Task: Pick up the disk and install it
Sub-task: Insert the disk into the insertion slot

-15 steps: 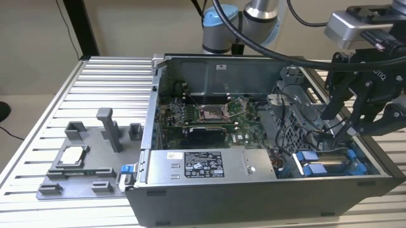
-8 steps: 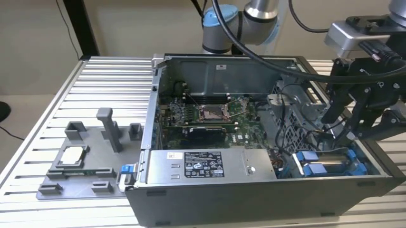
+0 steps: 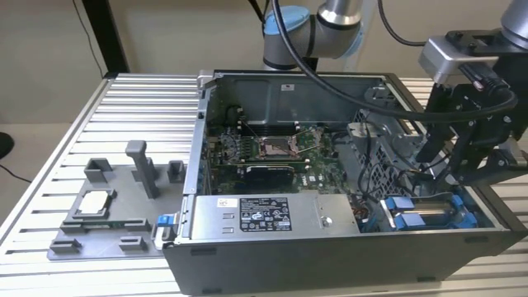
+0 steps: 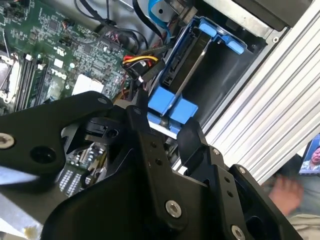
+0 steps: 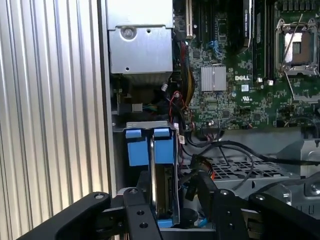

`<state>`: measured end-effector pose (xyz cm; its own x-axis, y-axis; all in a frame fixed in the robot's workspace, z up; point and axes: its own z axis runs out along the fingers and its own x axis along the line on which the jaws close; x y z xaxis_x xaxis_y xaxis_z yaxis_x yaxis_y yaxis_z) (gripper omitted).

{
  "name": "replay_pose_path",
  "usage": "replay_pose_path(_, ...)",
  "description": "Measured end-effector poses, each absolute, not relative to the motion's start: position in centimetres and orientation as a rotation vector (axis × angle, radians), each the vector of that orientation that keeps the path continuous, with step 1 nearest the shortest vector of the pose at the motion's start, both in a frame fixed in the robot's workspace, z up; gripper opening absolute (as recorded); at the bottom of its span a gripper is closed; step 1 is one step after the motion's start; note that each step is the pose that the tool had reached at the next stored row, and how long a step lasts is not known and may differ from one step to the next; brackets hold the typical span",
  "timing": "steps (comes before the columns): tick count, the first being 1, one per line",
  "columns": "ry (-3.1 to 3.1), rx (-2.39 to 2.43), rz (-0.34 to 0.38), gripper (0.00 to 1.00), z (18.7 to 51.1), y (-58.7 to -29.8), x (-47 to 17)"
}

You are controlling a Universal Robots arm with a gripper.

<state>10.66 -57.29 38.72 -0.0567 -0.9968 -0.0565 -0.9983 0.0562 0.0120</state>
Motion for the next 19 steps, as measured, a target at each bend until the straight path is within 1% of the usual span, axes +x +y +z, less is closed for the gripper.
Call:
replay_pose_path(5, 2.265, -2.112, 0.089, 1.00, 38.3, -57.2, 10.7)
replay_pose_path(19, 2.266, -2.105, 0.089, 1.00, 37.6, -56.6, 10.7)
